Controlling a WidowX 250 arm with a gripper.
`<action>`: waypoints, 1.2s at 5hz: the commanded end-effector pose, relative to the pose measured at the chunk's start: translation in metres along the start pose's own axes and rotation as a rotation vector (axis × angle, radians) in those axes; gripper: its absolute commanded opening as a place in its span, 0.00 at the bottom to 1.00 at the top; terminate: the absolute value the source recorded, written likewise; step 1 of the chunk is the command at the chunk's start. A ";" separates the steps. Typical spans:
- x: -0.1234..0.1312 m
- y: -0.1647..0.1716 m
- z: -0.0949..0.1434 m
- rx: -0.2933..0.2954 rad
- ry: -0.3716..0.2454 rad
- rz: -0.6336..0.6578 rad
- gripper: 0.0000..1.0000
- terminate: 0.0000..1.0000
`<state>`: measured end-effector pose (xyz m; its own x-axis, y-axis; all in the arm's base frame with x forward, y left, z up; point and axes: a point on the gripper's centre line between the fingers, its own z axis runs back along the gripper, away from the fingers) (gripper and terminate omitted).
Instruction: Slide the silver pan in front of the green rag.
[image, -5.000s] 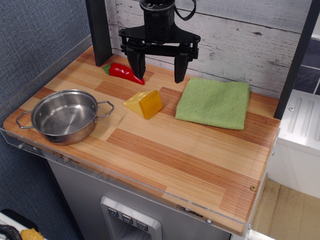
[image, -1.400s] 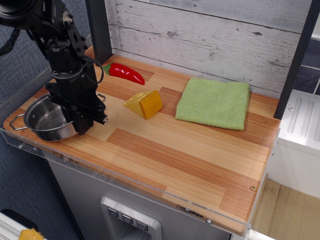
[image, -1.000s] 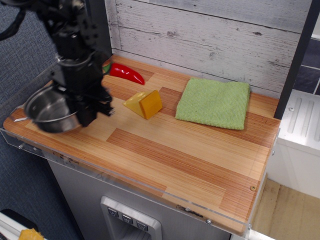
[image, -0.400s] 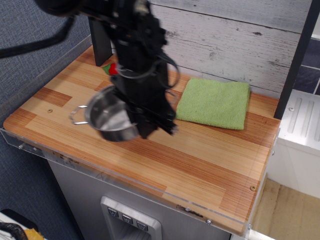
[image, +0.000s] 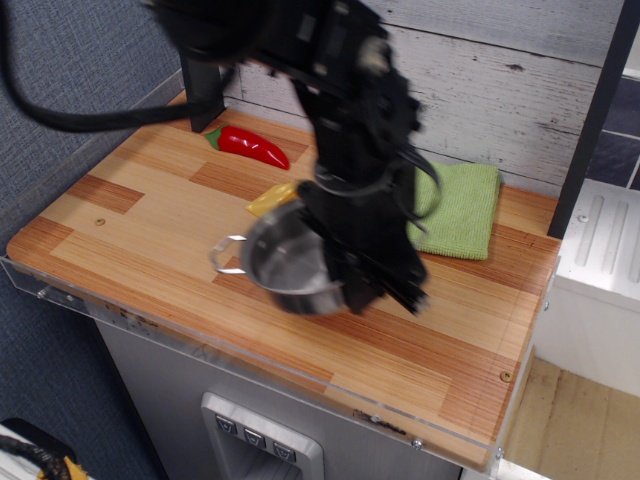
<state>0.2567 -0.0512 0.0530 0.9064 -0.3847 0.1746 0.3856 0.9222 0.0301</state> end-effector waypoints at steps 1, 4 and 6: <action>0.021 -0.022 -0.014 -0.049 0.000 -0.055 0.00 0.00; 0.029 -0.044 -0.030 -0.078 0.041 -0.067 0.00 0.00; 0.030 -0.051 -0.032 -0.109 0.048 -0.105 1.00 0.00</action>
<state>0.2652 -0.1103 0.0127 0.8751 -0.4768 0.0824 0.4825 0.8727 -0.0744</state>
